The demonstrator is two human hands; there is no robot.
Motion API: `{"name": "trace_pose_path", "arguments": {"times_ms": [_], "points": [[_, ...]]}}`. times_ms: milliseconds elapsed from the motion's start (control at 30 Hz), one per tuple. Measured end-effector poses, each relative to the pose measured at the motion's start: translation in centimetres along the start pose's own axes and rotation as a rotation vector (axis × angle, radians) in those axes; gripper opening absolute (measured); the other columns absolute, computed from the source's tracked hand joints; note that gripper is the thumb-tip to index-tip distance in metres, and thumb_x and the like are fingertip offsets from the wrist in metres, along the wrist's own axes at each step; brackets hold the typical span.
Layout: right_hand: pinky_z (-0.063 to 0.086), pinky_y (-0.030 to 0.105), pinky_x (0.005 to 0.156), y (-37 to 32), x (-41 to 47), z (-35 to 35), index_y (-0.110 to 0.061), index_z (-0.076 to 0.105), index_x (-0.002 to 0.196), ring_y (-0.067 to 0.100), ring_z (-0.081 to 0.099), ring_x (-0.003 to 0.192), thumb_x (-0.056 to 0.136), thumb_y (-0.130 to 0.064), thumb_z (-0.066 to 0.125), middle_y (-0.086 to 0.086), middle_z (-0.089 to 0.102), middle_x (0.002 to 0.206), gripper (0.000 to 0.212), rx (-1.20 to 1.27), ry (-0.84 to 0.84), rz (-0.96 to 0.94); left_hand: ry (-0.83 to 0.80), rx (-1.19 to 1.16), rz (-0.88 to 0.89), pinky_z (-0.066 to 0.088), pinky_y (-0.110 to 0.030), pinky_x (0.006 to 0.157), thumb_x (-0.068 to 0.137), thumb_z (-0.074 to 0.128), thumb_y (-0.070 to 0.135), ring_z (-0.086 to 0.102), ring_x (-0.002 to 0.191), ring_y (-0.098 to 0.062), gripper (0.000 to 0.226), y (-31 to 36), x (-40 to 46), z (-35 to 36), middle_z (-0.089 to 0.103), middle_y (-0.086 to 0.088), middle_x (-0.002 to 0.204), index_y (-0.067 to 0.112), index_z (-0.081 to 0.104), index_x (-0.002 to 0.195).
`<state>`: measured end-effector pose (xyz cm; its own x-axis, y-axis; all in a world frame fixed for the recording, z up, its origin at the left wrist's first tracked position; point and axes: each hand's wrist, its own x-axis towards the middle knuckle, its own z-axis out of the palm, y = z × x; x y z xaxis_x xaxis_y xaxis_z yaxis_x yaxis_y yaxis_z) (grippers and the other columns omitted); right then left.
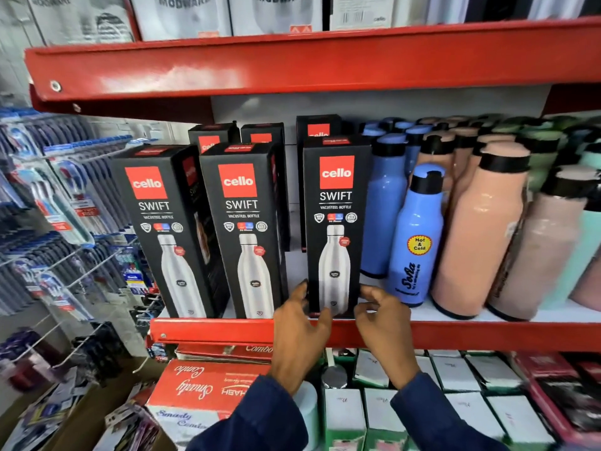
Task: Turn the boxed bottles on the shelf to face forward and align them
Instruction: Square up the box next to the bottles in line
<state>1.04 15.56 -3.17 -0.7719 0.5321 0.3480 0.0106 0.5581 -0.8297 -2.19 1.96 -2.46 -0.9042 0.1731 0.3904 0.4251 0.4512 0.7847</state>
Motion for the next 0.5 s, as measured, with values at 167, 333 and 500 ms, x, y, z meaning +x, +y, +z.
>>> {"name": "trace_pose_path", "arguments": {"times_ms": [167,333,500], "points": [[0.054,0.024,0.083,0.0,-0.3,-0.2,-0.012,0.073,0.104,0.01,0.069,0.086,0.079,-0.003,0.064,-0.004,0.074,0.091,0.028,-0.005,-0.011,-0.018,0.052,0.022,-0.023,0.042,0.0,0.06,0.083,0.068,0.017,0.057,0.055,0.007,0.031,0.7,-0.5,-0.9,0.054,0.03,0.071,0.013,0.065,0.113],[0.048,0.009,0.075,0.0,-0.6,-0.5,-0.01,0.073,0.104,0.006,0.068,0.083,0.078,-0.005,0.068,0.0,0.076,0.093,0.027,-0.006,-0.004,-0.018,0.09,0.043,-0.024,0.042,-0.013,0.067,0.083,0.067,0.02,0.047,0.057,-0.001,0.028,1.1,-1.1,-1.4,0.039,0.029,0.06,0.008,0.068,0.108],[0.053,0.019,0.078,-0.2,-0.6,-0.9,-0.012,0.074,0.101,0.006,0.069,0.083,0.076,-0.01,0.071,-0.002,0.075,0.087,0.025,-0.007,-0.021,-0.019,0.104,0.037,-0.002,0.037,0.0,0.069,0.084,0.068,0.02,0.049,0.059,0.018,0.028,1.1,-1.4,-1.9,0.068,0.01,0.086,0.004,0.069,0.107]]}}
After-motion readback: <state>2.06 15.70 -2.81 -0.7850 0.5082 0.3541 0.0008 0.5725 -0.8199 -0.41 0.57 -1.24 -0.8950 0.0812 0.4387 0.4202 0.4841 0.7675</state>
